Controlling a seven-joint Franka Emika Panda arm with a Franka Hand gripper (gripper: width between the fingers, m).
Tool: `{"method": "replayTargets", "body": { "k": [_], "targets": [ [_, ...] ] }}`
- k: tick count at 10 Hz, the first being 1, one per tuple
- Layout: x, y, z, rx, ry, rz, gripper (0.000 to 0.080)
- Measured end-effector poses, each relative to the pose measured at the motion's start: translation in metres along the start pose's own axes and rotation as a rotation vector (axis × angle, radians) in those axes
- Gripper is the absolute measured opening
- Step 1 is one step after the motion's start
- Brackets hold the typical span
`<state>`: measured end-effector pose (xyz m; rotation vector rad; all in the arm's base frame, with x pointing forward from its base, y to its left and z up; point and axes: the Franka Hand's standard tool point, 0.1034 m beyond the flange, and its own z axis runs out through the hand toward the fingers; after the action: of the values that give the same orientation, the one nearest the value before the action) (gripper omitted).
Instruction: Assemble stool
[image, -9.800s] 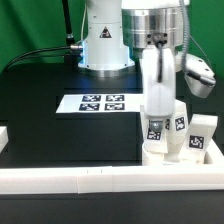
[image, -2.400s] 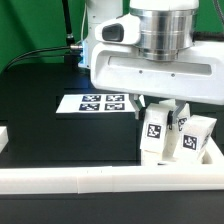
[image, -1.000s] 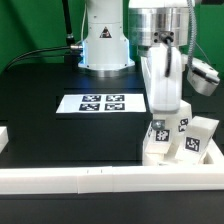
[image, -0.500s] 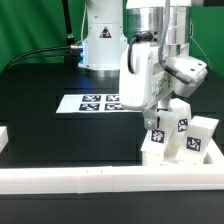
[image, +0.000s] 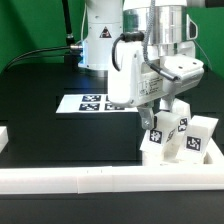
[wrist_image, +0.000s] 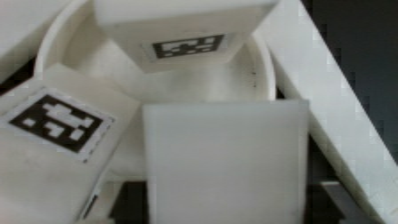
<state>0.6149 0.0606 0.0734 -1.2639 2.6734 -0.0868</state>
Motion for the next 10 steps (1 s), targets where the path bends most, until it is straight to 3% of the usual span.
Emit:
{"method": "replayTargets", "body": {
  "k": [3, 6, 7, 8, 9, 10],
  "targets": [
    [-0.001, 0.0, -0.001, 0.021, 0.008, -0.004, 0.0337],
    [-0.001, 0.0, -0.001, 0.02, 0.003, -0.035, 0.0337],
    [-0.001, 0.0, -0.001, 0.02, 0.003, -0.043, 0.0418],
    [-0.001, 0.0, -0.001, 0.021, 0.003, -0.044, 0.0552],
    [-0.004, -0.004, -0.009, 0.026, -0.01, -0.072, 0.0552],
    [-0.009, -0.008, -0.022, 0.032, -0.031, -0.097, 0.0629]
  ]
}}
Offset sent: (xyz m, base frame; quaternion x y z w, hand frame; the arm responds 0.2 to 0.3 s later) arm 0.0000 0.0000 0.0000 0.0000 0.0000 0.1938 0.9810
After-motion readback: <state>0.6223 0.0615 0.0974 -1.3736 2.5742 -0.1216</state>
